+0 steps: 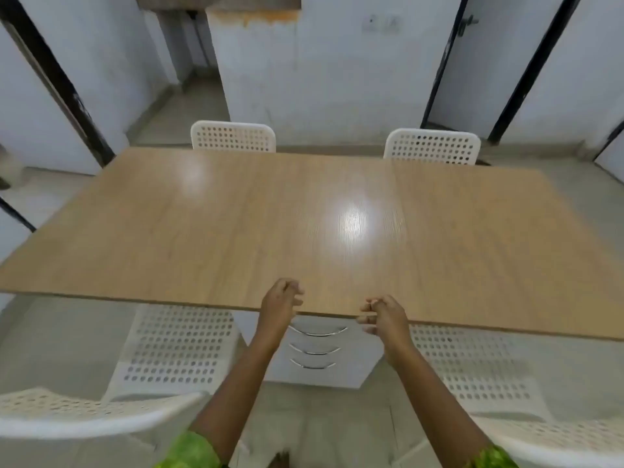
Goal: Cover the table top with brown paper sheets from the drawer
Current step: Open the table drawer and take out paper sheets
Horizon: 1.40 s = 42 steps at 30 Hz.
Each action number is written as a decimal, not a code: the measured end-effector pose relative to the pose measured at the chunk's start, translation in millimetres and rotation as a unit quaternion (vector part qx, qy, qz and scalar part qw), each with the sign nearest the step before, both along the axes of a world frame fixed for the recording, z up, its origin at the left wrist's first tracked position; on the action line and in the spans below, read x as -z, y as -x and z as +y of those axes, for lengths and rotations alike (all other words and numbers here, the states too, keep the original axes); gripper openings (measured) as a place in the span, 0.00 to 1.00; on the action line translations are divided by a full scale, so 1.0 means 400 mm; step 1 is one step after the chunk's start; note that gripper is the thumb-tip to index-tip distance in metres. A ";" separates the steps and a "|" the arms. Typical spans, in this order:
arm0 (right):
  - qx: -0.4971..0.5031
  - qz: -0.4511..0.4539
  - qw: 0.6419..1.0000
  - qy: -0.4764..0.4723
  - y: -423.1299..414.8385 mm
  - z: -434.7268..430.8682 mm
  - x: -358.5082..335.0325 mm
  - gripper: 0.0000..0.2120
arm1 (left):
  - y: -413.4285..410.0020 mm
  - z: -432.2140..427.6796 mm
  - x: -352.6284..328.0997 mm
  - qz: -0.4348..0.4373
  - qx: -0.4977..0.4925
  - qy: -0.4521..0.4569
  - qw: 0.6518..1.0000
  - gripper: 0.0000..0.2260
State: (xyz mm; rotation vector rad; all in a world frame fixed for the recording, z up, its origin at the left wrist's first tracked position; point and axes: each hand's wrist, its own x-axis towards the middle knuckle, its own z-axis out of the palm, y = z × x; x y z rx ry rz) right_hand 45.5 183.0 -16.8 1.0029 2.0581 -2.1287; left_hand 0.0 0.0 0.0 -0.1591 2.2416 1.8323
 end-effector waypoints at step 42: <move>-0.373 -0.275 0.861 -0.211 -0.170 -0.040 0.179 0.13 | -0.161 -0.181 0.187 -0.161 0.311 0.370 0.861 0.15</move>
